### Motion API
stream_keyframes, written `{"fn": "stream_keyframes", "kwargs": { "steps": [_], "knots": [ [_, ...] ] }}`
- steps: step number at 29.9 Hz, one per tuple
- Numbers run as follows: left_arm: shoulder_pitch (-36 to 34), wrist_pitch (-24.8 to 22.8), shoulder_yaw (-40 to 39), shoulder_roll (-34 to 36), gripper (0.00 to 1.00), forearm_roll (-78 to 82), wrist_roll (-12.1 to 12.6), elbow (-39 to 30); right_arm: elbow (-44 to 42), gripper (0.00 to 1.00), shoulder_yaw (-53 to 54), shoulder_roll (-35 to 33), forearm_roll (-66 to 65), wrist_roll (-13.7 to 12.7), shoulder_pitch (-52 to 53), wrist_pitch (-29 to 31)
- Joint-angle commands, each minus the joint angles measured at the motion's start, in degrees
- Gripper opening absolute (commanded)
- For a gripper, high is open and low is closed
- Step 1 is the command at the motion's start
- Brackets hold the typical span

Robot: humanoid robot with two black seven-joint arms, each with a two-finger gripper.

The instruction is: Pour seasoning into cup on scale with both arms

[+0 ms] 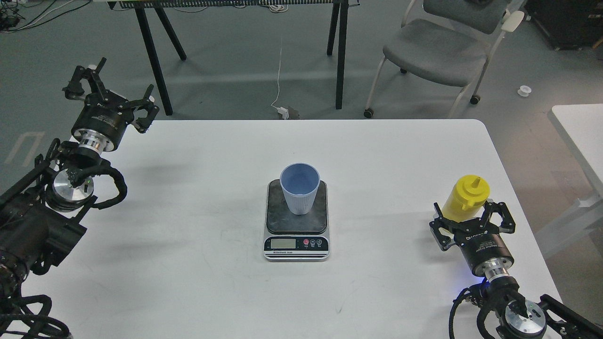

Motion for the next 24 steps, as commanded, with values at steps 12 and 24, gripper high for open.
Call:
{"fn": "stream_keyframes", "kwargs": {
  "steps": [12, 24],
  "knots": [
    [-0.01, 0.00, -0.09, 0.26, 0.99, -0.09, 0.00, -0.28, 12.65, 0.99, 1.50, -12.23, -0.26, 0.01, -11.46, -0.02],
    [0.08, 0.00, -0.18, 2.45, 0.99, -0.09, 0.09, -0.19, 2.22, 1.00, 1.50, -27.19, -8.16, -0.08, -2.96, -0.02]
  ]
}}
